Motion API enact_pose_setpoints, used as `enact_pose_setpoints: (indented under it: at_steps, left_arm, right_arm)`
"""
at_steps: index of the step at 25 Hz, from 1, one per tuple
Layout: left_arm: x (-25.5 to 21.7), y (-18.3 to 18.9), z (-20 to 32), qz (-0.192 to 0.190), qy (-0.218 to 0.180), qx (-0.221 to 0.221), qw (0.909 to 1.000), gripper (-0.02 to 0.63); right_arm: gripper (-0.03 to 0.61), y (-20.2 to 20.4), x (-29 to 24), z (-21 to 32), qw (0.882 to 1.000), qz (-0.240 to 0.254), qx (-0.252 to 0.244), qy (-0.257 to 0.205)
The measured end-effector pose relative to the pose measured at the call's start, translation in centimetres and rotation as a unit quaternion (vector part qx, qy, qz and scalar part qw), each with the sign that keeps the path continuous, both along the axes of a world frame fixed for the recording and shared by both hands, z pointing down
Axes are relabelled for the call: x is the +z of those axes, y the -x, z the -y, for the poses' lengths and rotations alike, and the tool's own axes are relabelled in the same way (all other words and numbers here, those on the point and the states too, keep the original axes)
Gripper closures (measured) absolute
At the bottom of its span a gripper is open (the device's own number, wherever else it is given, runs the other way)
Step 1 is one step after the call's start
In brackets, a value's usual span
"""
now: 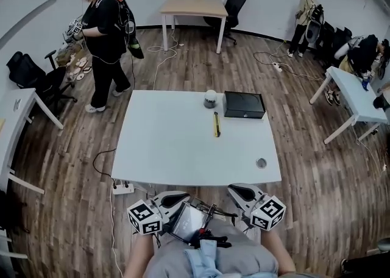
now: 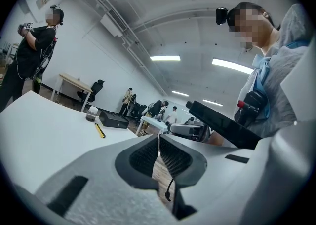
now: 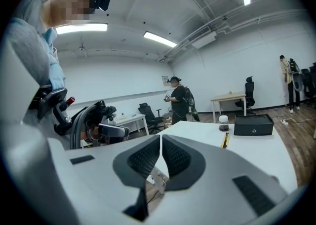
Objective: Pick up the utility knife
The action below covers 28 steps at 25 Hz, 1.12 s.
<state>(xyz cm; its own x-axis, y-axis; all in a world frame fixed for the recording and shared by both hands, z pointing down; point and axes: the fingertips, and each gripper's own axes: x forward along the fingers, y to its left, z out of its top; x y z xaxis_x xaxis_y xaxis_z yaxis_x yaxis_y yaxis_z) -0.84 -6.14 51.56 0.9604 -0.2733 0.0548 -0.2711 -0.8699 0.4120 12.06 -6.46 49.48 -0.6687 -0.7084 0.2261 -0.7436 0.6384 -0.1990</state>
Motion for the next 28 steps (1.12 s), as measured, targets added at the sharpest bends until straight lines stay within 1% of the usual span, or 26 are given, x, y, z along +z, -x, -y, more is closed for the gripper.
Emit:
enact_pose_setpoints:
  at_steps: [8, 14, 20, 28]
  left_arm:
    - [0.7, 0.5, 0.1, -0.001, 0.011, -0.017, 0.9998, 0.595]
    - [1.2, 1.1, 0.2, 0.0, 0.019, -0.028, 0.9994, 0.595]
    - [1.3, 2.2, 0.4, -0.009, 0.024, -0.04, 0.9989, 0.595]
    - [1.6, 3.6, 0.3, -0.007, 0.034, -0.055, 0.9979, 0.595]
  right_arm:
    - [0.548, -0.5, 0.3, 3.0, 1.0, -0.016, -0.006, -0.003]
    - [0.548, -1.0, 1.1, 6.0, 0.999, -0.036, -0.001, 0.005]
    - [0.548, -1.1, 1.8, 9.3, 0.999, -0.044, 0.007, 0.009]
    - [0.548, -1.1, 3.0, 13.3, 0.998, -0.058, 0.012, 0.023]
